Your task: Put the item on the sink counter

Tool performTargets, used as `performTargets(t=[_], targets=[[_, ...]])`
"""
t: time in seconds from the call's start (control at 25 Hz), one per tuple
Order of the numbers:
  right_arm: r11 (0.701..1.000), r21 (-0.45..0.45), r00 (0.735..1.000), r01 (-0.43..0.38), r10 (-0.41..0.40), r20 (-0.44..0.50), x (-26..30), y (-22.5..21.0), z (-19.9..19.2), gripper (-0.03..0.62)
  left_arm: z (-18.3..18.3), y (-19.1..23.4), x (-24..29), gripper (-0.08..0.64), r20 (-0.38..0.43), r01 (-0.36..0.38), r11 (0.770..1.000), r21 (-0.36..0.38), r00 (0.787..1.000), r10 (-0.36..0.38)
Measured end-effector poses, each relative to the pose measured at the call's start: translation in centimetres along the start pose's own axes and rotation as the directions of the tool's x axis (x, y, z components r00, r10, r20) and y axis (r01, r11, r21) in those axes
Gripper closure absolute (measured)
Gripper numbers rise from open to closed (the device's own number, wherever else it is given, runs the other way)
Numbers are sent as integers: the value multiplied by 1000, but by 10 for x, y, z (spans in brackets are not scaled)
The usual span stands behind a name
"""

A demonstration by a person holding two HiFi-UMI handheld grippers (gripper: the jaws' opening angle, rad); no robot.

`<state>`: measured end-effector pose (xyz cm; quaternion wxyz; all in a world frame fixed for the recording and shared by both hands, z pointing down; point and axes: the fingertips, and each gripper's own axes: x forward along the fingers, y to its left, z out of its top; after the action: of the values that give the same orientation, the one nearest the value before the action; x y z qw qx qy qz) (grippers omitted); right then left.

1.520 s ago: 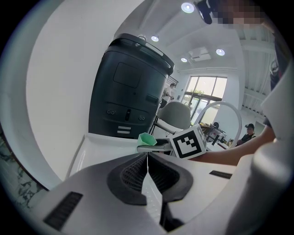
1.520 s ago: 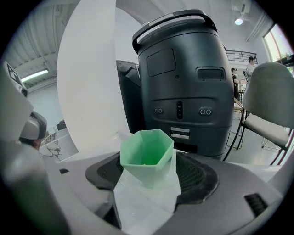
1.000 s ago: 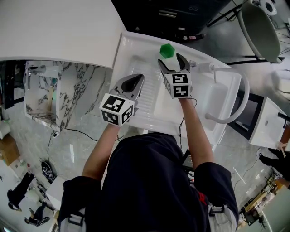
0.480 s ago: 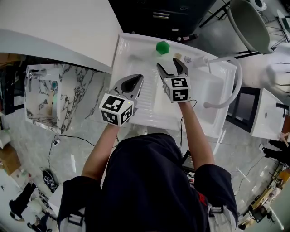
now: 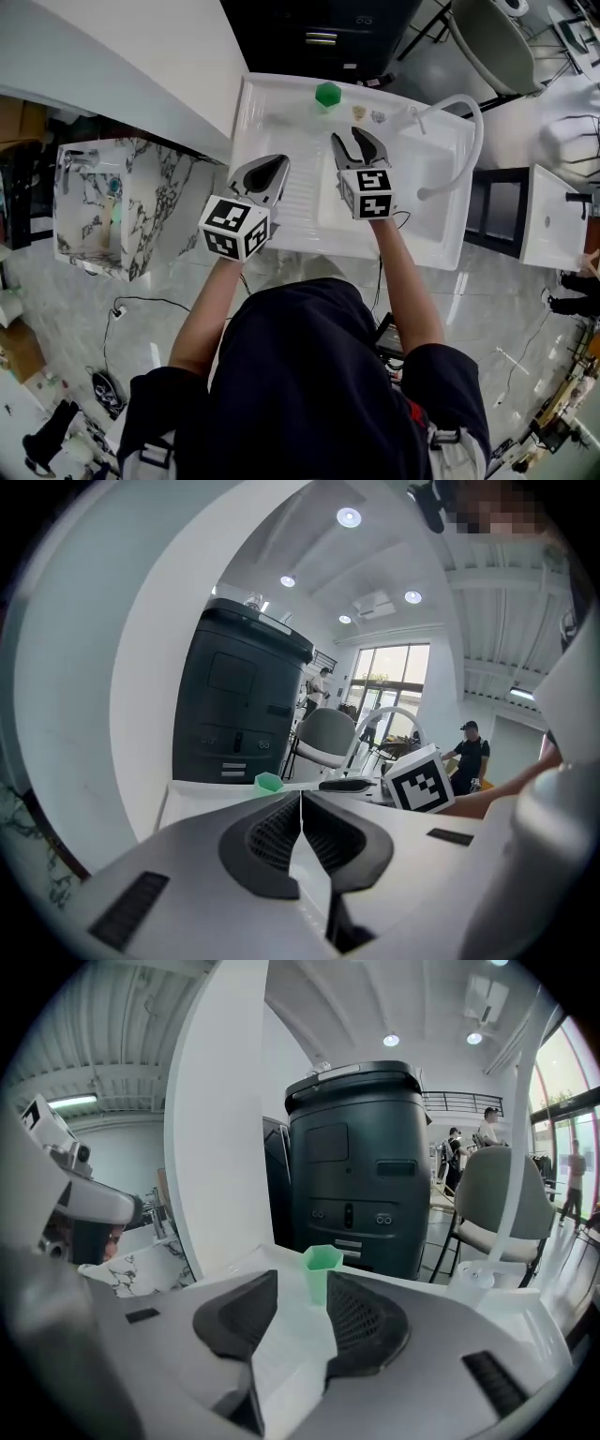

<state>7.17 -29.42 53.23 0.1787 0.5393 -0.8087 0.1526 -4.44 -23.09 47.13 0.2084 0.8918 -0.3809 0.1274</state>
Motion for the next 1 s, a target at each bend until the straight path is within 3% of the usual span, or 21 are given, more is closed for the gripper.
performTargets(t=[0.6, 1.0], targets=[[1000, -2, 996, 30, -30, 81, -77, 41, 16, 523, 26, -30, -60, 543, 105, 27, 994, 104, 994, -38], [999, -49, 999, 15, -13, 51, -128, 82, 19, 557, 26, -58, -89, 543, 144, 80, 987, 141, 984, -101]])
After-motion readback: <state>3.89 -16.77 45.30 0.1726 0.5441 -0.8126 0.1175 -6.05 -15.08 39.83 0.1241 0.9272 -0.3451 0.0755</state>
